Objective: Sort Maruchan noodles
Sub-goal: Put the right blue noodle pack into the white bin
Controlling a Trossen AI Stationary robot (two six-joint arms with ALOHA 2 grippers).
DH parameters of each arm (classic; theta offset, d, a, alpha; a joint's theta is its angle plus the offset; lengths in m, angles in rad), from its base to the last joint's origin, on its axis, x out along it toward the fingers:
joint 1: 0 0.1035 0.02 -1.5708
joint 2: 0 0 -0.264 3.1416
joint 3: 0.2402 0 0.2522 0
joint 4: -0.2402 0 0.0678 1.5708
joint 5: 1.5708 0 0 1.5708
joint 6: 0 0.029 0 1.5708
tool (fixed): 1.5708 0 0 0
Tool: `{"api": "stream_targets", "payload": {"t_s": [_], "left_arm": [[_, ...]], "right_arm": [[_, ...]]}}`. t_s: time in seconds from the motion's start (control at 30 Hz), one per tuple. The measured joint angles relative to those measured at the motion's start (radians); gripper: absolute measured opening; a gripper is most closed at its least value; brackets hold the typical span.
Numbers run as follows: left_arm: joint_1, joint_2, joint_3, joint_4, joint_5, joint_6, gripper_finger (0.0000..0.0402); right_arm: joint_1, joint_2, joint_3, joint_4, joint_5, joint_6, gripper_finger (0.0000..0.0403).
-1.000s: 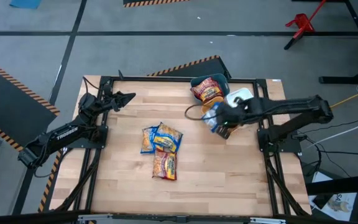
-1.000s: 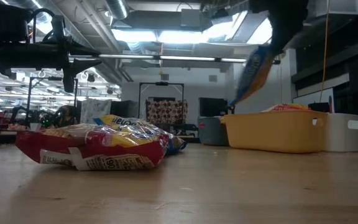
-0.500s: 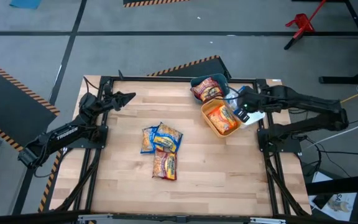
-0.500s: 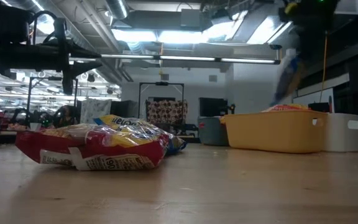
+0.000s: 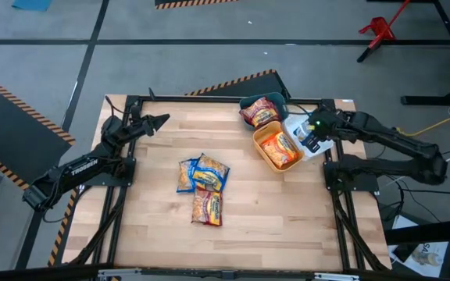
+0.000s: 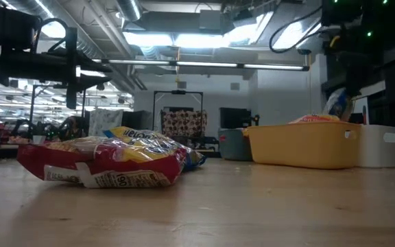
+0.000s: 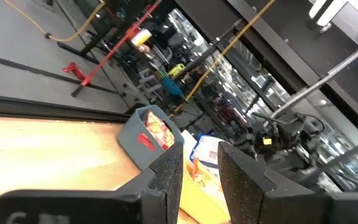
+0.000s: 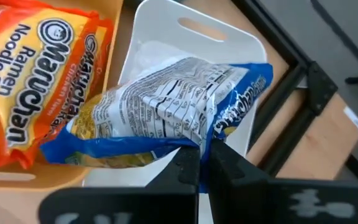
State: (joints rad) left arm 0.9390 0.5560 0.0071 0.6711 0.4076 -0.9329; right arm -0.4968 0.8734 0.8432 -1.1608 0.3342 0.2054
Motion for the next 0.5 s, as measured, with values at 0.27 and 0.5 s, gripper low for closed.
{"api": "stream_targets", "payload": {"t_s": [0.27,0.5], "left_arm": [[0.0,0.0,0.0,-0.008,-0.009,0.002,0.0094],[0.0,0.0,0.0,-0.008,-0.009,0.002,0.0094]], "right_arm": [[-0.182,0.011,-0.083,0.172,-0.14,-0.136,0.0],[-0.292,0.047,-0.103,0.166,-0.192,-0.158,0.0002]]}}
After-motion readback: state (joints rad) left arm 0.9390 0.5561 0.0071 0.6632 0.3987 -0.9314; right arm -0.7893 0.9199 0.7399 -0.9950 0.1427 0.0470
